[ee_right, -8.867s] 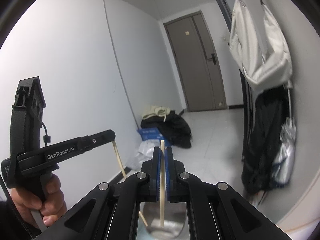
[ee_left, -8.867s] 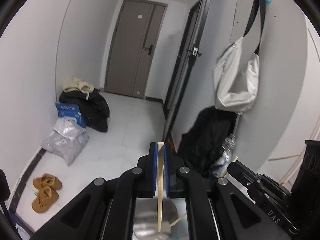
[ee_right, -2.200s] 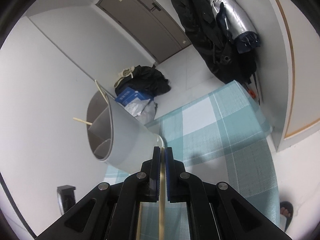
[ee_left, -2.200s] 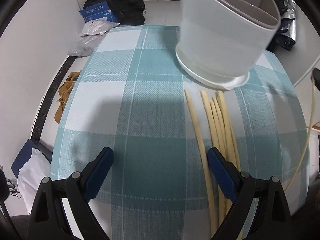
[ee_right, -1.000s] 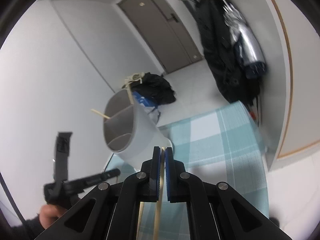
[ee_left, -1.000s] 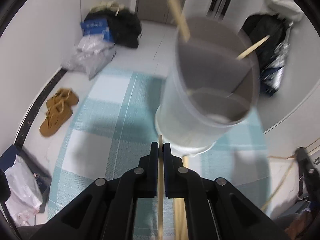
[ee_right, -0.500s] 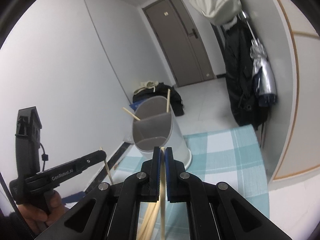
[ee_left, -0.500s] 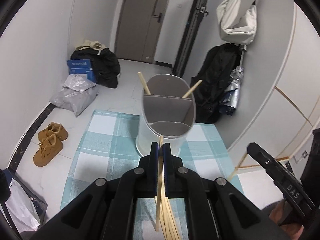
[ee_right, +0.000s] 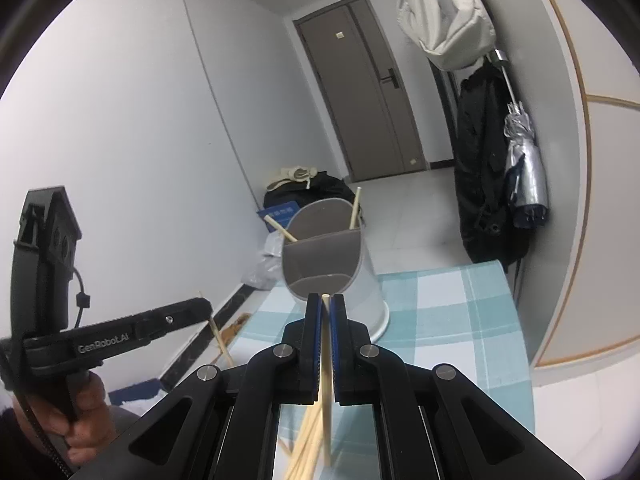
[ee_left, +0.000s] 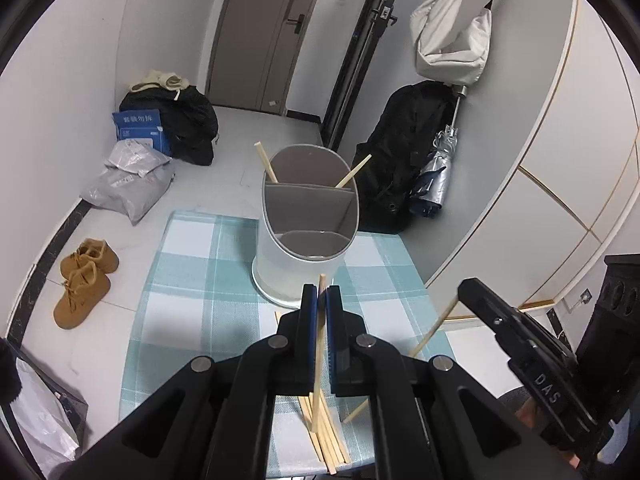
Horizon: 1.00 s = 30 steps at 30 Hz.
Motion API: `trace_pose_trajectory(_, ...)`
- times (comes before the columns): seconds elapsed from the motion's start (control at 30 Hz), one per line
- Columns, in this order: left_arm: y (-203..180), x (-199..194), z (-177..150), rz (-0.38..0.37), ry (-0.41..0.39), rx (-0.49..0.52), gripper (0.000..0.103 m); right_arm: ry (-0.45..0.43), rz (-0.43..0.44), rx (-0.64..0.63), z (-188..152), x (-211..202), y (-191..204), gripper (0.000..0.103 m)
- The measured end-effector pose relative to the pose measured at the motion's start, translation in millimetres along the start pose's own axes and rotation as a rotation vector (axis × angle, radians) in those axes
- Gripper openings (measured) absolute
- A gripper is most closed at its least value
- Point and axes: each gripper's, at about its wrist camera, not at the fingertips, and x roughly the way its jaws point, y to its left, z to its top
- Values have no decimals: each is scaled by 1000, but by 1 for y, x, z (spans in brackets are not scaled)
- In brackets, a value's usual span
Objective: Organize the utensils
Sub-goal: 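Carry both chopsticks above the white holder and open both grippers to drop them in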
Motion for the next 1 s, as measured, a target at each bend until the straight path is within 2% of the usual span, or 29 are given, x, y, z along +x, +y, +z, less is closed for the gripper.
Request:
trace_pose_trajectory(0.27,-14,-7,14,-7,4,42,0,8,23,2,3,7,5,3)
trace_pose_trajectory(0.53,-28,-10,49,-39,-6,56,0,-27,50,3,37,5,3,3)
trace_pose_trajectory(1.0,-27,-13,150,-78,-52,19,0,-134,75,-37,156,19,6,3)
